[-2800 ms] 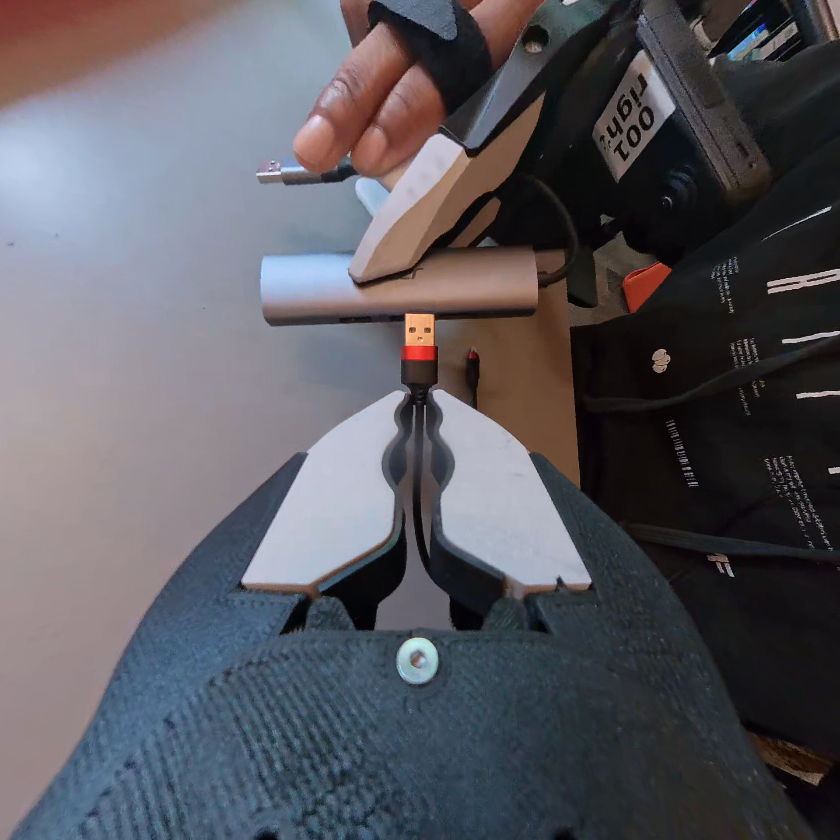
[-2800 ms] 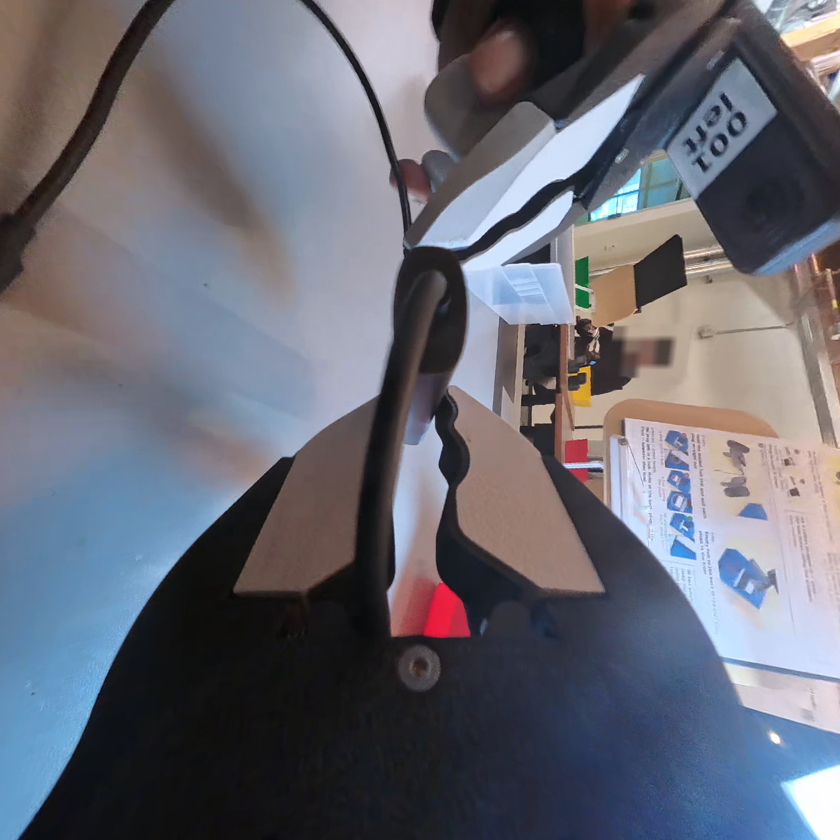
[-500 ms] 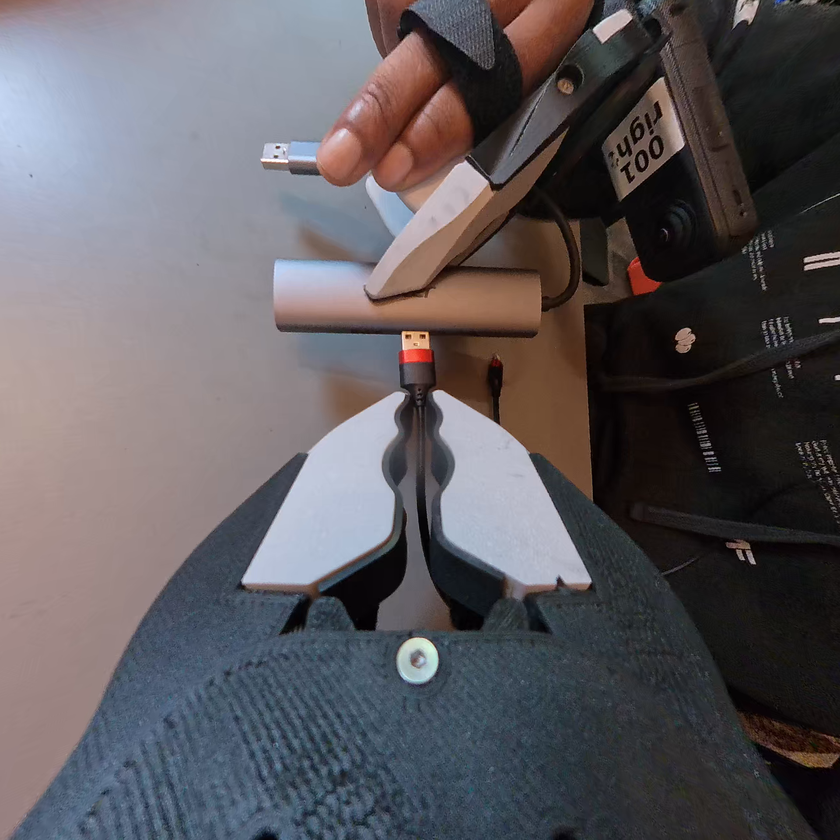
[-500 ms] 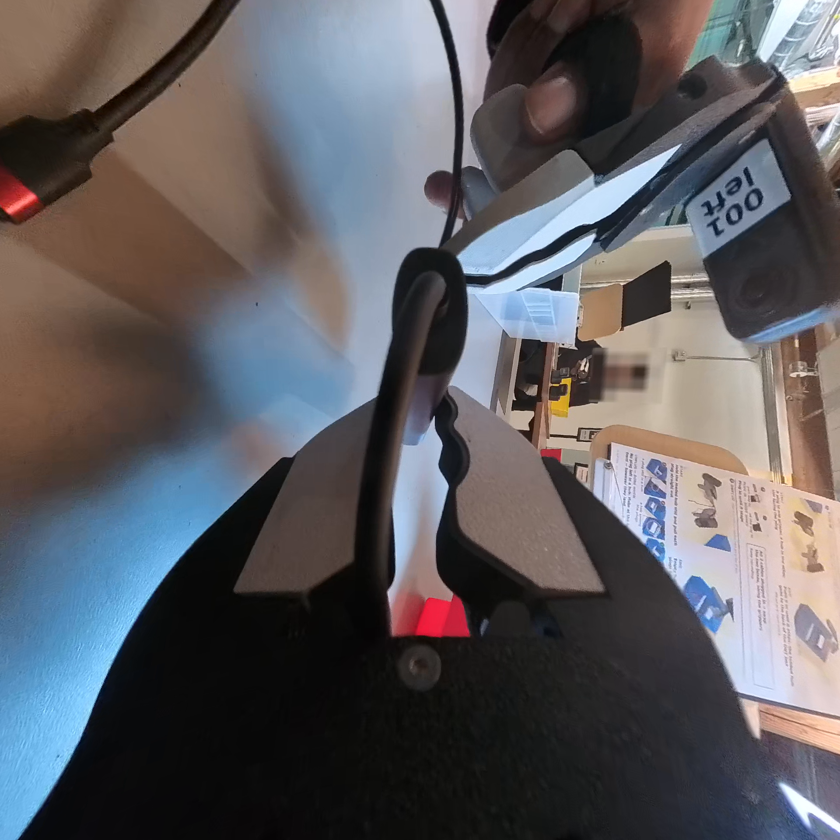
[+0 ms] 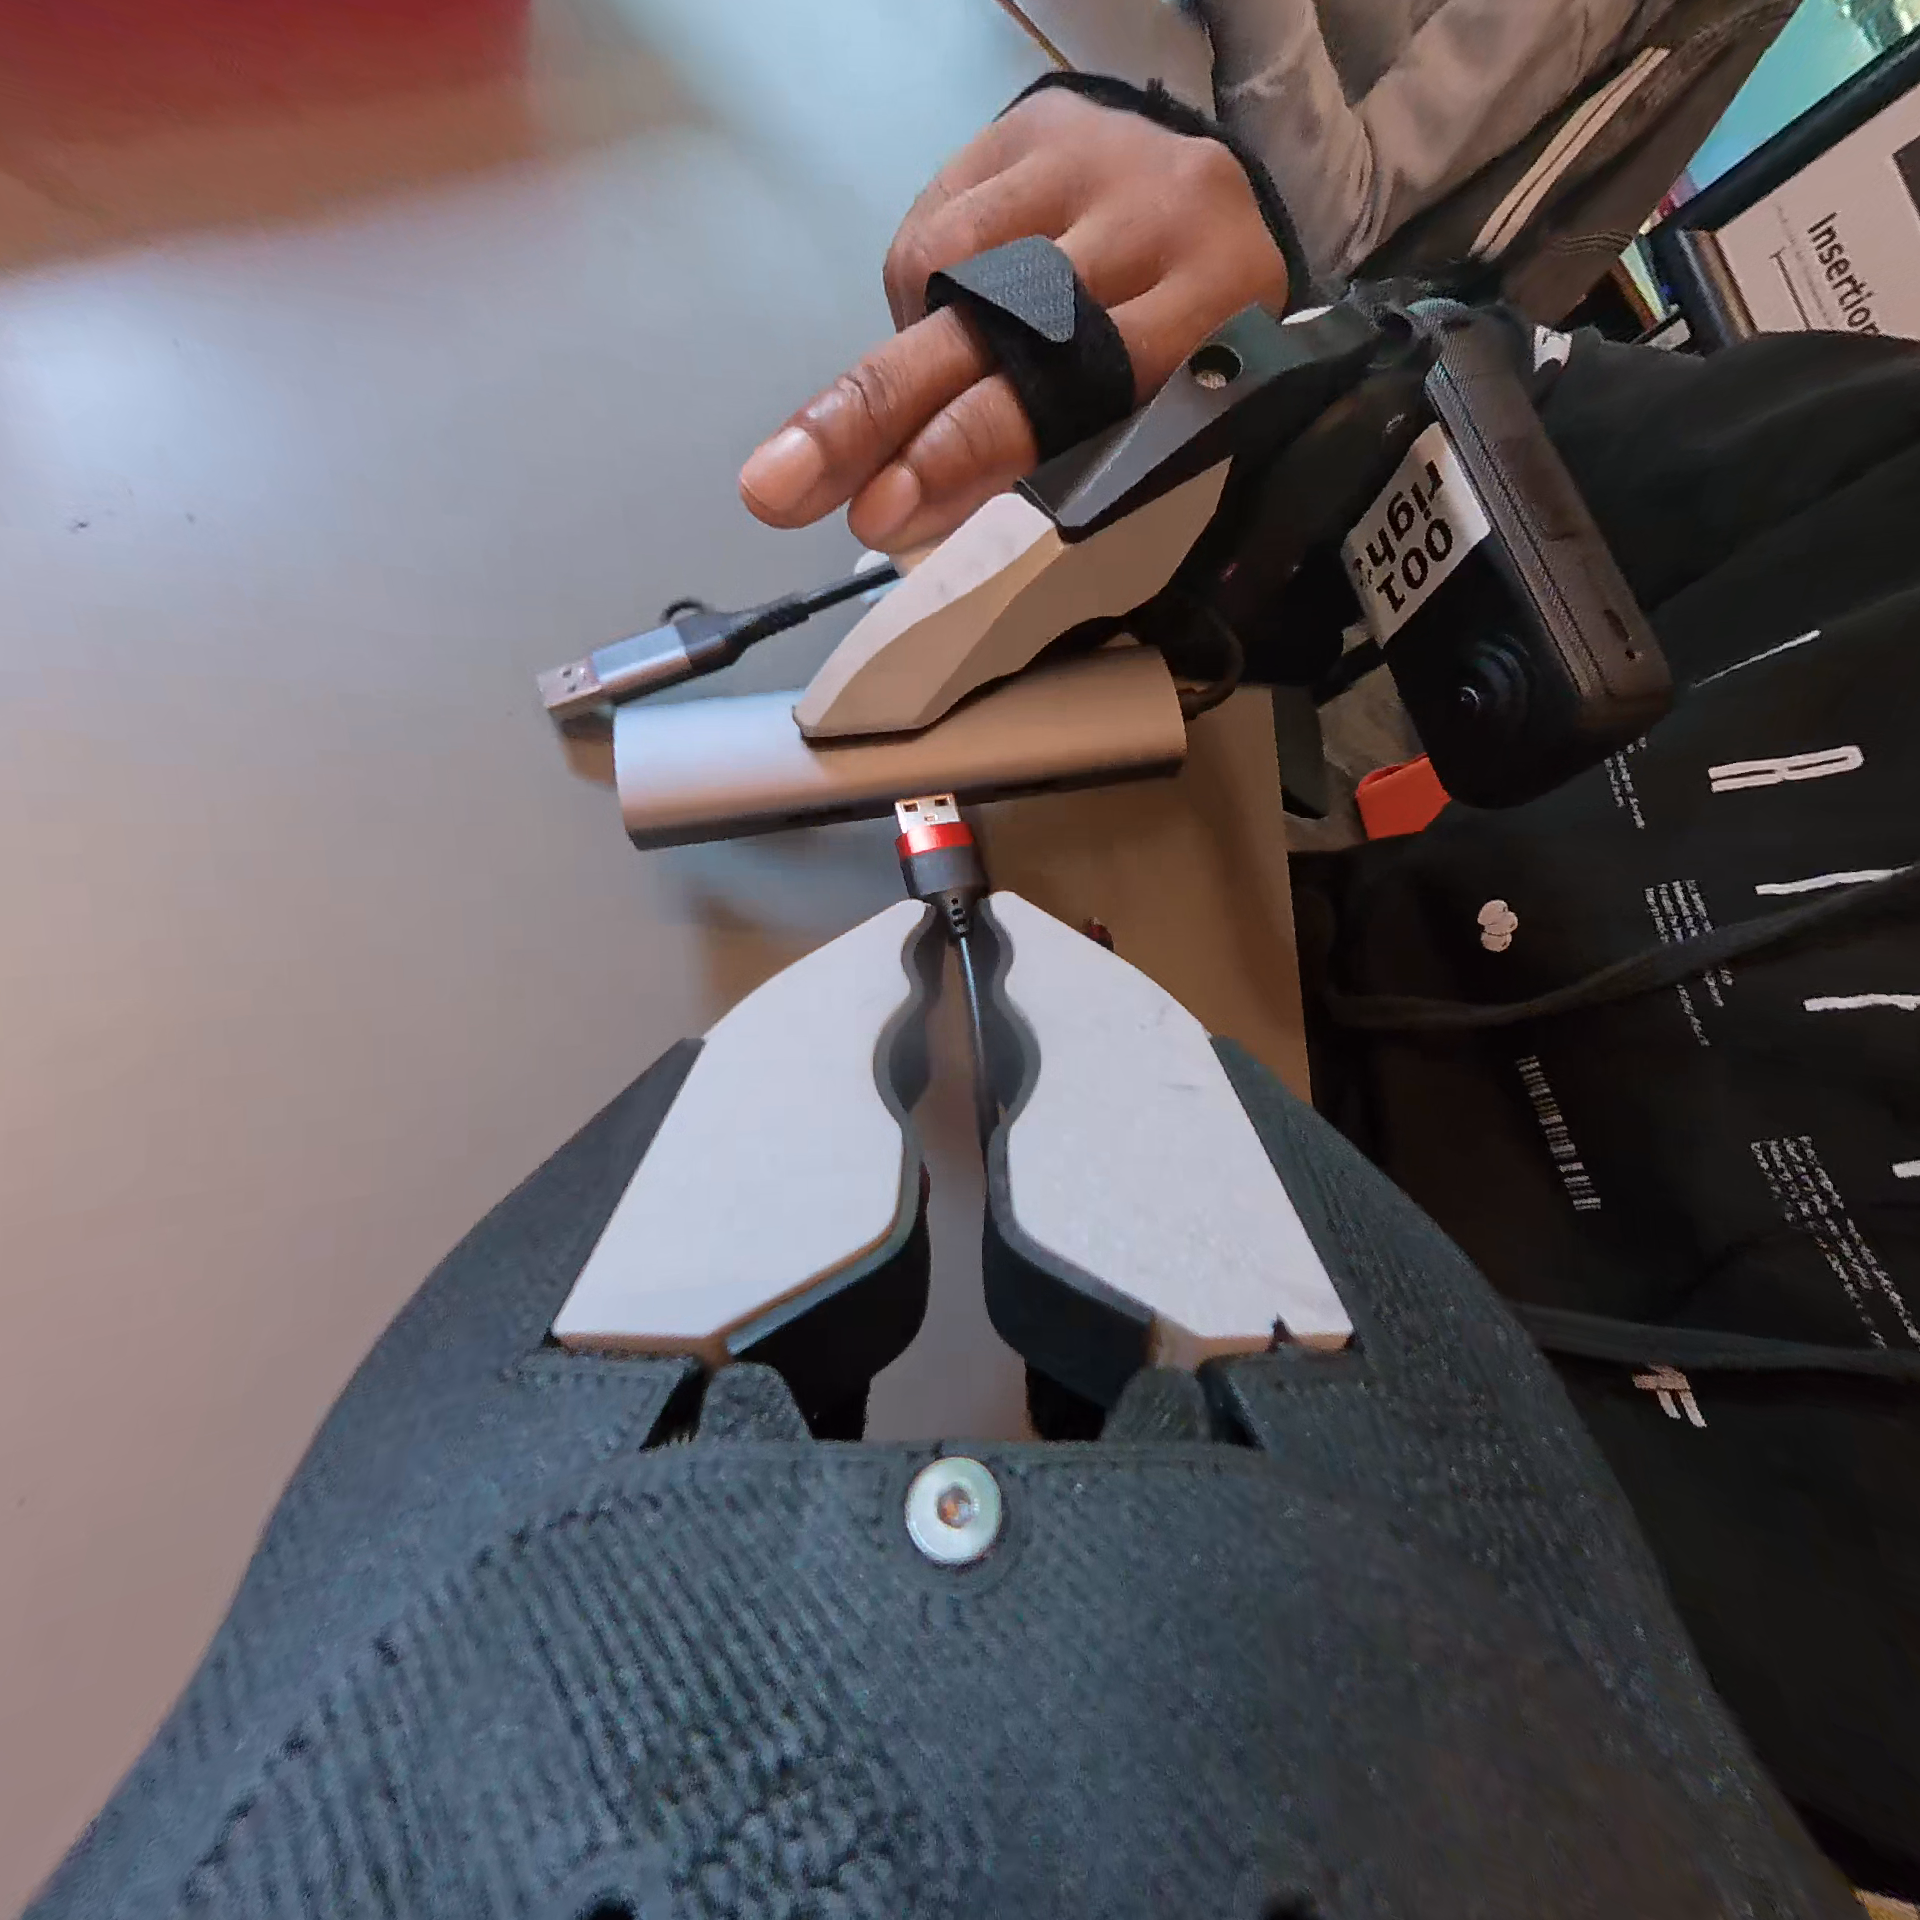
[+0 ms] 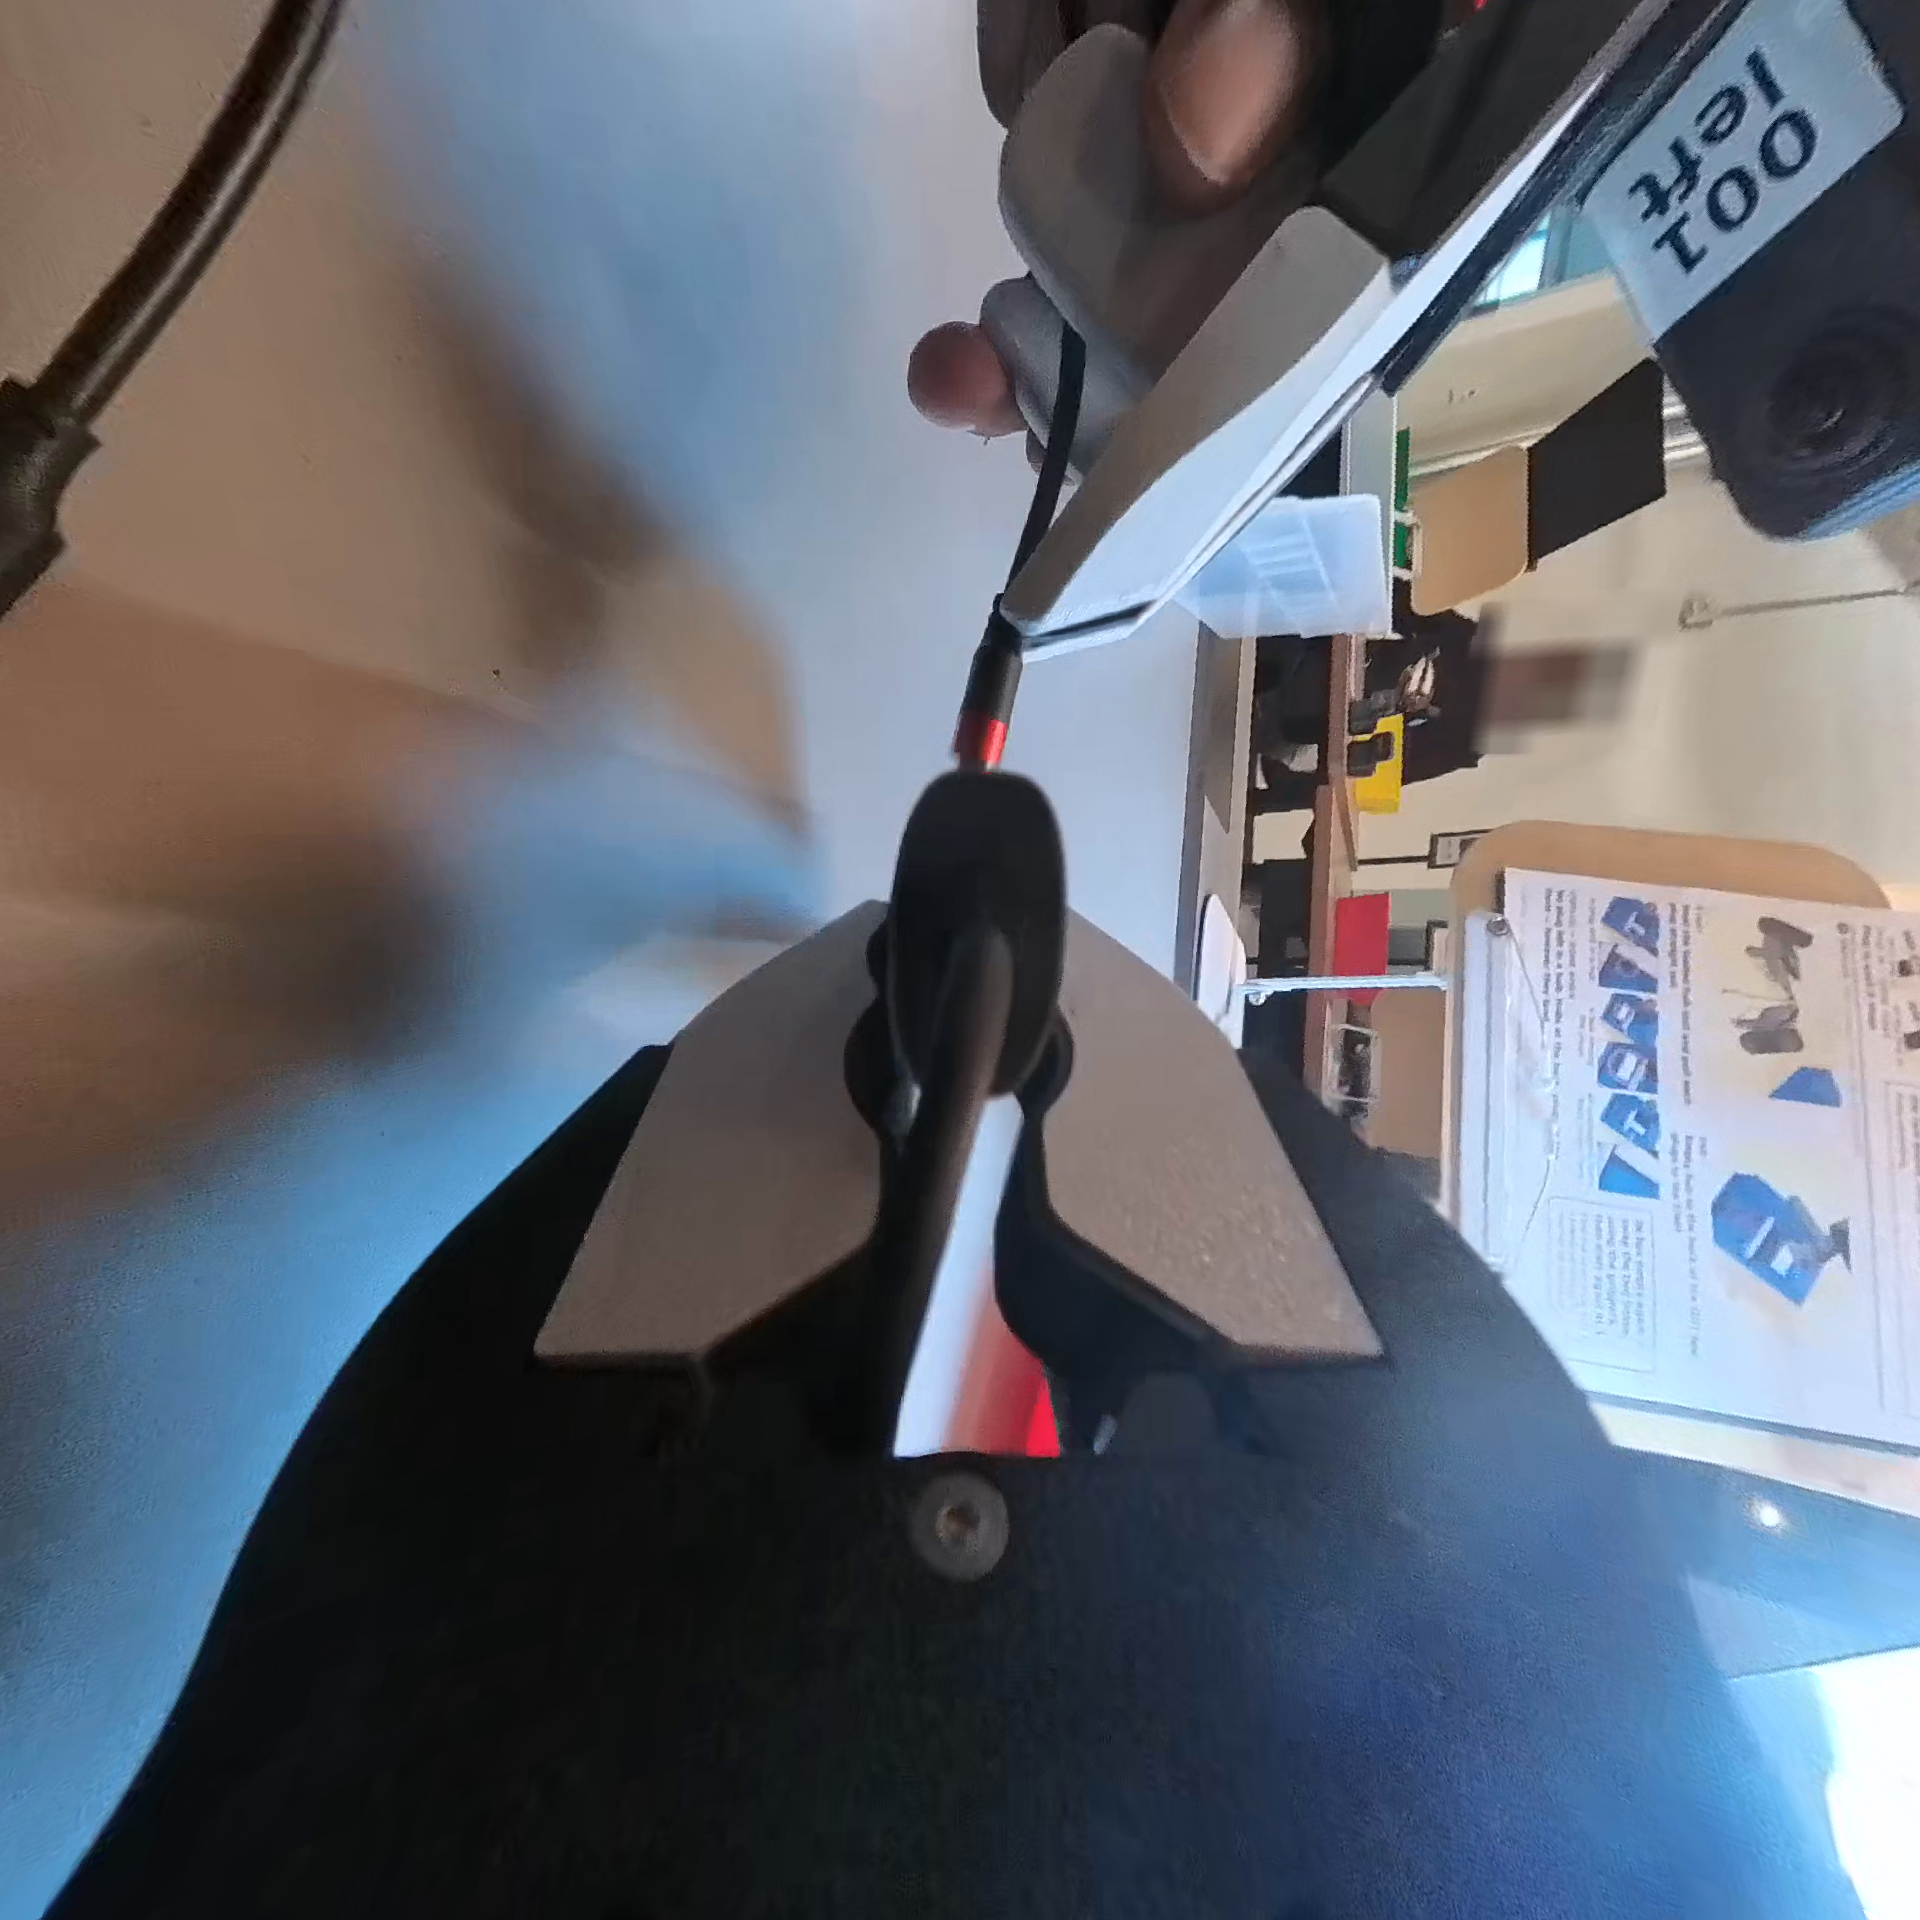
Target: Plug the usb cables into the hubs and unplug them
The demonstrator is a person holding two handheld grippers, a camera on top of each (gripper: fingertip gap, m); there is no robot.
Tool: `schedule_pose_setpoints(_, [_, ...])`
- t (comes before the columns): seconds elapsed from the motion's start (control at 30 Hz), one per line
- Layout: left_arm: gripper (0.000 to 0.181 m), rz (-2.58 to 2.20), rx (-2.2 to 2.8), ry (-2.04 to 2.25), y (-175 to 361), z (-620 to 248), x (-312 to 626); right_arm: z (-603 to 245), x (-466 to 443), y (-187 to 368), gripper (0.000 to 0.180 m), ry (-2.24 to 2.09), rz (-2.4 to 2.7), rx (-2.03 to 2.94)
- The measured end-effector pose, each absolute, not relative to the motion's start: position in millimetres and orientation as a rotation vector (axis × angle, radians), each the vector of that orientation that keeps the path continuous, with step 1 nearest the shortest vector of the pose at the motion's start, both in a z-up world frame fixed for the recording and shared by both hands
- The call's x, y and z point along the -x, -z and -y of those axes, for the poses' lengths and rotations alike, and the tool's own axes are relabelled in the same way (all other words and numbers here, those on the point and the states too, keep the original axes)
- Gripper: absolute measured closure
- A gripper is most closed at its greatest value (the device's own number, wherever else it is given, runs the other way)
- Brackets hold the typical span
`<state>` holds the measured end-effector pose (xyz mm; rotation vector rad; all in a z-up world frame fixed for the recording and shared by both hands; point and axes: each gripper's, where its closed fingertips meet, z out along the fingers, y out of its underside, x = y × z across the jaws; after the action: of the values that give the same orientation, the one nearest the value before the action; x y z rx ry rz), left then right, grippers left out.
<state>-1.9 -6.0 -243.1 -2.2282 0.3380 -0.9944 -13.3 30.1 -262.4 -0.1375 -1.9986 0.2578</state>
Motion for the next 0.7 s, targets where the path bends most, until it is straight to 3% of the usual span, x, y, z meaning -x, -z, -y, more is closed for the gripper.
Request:
schedule_pose_setpoints(0.6, [0.181,-0.301,2.134,0.756,219,-13,17,-9,22,248,0.163,-0.554,1.947,0.341])
schedule_pose_setpoints(0.7, [0.166,-0.338,2.105,0.678,205,-8,23,-18,21,240,0.163,-0.573,1.917,0.331])
